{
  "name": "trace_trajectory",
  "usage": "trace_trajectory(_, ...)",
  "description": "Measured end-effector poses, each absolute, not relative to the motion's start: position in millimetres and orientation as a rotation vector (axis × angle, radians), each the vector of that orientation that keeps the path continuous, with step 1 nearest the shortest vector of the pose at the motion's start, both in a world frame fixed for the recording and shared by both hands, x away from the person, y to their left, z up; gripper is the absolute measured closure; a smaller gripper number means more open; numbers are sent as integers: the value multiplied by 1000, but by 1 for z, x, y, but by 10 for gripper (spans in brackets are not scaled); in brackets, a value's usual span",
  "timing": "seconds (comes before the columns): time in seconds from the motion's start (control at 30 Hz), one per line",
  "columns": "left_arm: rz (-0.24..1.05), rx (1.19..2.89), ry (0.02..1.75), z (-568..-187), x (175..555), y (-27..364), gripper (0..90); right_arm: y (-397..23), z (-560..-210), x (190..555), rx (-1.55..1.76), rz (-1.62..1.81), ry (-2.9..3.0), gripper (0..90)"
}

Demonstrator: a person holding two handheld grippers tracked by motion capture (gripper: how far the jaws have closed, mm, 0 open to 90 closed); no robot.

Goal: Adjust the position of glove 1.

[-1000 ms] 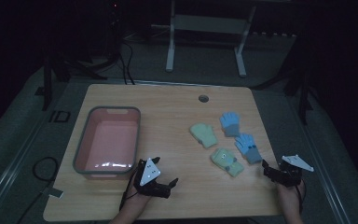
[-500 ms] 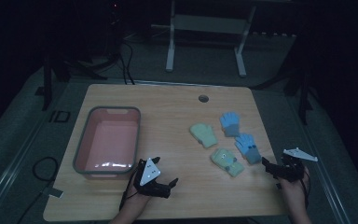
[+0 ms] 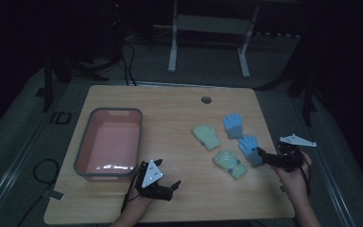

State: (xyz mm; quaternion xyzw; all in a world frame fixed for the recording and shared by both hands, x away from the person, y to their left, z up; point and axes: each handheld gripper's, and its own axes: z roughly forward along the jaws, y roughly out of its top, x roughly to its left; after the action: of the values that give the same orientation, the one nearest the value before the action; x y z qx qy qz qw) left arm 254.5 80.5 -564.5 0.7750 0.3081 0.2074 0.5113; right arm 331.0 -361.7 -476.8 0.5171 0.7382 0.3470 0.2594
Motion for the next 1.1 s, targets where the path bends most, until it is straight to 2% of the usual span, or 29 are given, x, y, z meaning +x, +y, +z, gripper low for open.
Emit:
trace_trajectory(0.5, 503, 1873, 733, -564, 254, 79, 15, -320, -457, 350, 1311, 996, 2072, 116)
trace_trajectory(0.97, 507, 1879, 722, -565, 254, 79, 14, -268, -461, 386, 1160, 1016, 2261, 189)
trace_trajectory(1.1, 505, 1879, 721, -565, 254, 79, 14, -254, -467, 393, 1121, 1028, 2313, 242)
